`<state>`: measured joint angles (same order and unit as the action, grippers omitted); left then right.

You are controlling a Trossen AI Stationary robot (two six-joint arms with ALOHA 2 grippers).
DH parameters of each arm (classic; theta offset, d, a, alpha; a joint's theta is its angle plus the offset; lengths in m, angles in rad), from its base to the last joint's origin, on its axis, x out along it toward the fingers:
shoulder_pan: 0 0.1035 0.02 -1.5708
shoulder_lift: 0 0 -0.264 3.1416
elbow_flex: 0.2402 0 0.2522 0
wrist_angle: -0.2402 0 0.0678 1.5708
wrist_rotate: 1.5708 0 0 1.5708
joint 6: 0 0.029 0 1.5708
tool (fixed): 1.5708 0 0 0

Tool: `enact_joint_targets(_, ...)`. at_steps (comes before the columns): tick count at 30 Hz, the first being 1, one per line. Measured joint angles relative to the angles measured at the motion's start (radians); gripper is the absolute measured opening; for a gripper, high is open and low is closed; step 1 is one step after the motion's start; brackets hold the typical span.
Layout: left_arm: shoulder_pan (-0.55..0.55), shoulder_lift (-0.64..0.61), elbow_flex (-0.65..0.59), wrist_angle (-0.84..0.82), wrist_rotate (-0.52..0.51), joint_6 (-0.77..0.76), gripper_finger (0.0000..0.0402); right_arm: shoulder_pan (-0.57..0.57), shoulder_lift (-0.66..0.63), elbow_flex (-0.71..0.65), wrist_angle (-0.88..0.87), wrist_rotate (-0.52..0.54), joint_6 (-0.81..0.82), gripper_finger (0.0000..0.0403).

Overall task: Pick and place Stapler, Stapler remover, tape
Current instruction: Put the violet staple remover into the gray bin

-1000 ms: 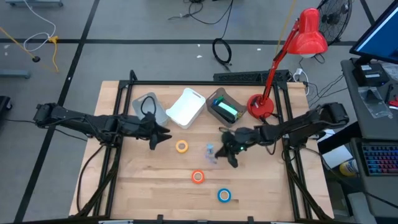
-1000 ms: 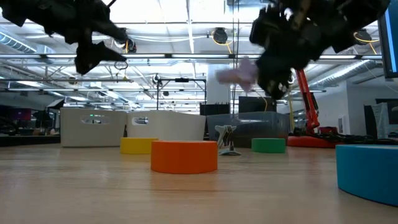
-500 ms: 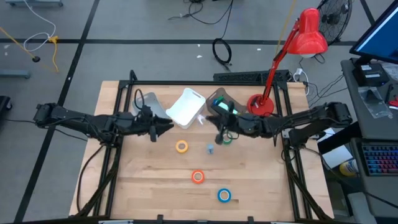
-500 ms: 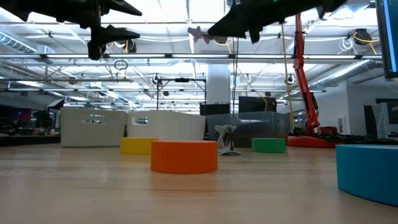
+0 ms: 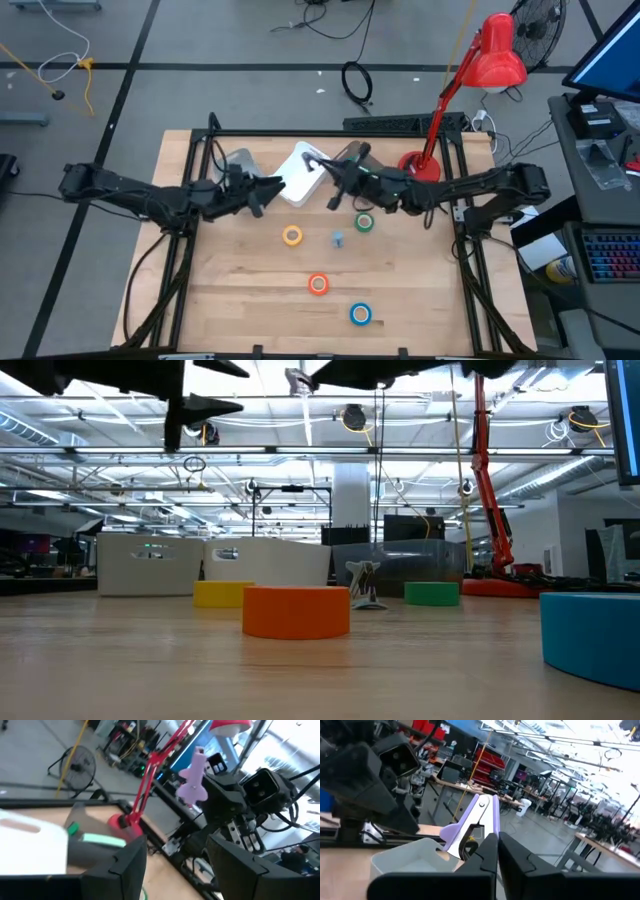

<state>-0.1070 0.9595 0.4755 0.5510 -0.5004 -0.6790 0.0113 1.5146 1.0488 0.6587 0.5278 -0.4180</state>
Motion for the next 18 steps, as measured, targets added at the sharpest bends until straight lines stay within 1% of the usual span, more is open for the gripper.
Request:
enact_joint_targets(3,0.0,0.054,0.0,0.095,0.0,0.041,0.0212,0.003,0.05,0.059,-0.032,-0.006,-0.051,0.0)
enact_joint_targets(6,0.0,0.074,0.0,0.101,0.001,0.07,0.0212,0.003,0.075,0.09,-0.037,-0.076,-0.055,0.0)
enact_joint_targets(9,0.0,0.074,0.0,0.073,0.0,0.076,0.0212,0.001,0.074,0.094,-0.036,-0.141,-0.003,0.0)
enact_joint_targets(12,0.0,0.073,0.0,0.077,0.001,0.08,0.0212,0.001,0.06,0.095,-0.076,-0.159,0.042,0.0)
enact_joint_targets(15,0.0,0.073,0.0,0.09,0.005,0.08,0.0212,-0.006,0.055,0.095,-0.072,-0.244,0.116,0.0)
enact_joint_targets(18,0.0,0.073,0.0,0.106,0.072,0.074,0.0212,-0.017,0.056,0.095,-0.093,-0.299,0.193,0.0)
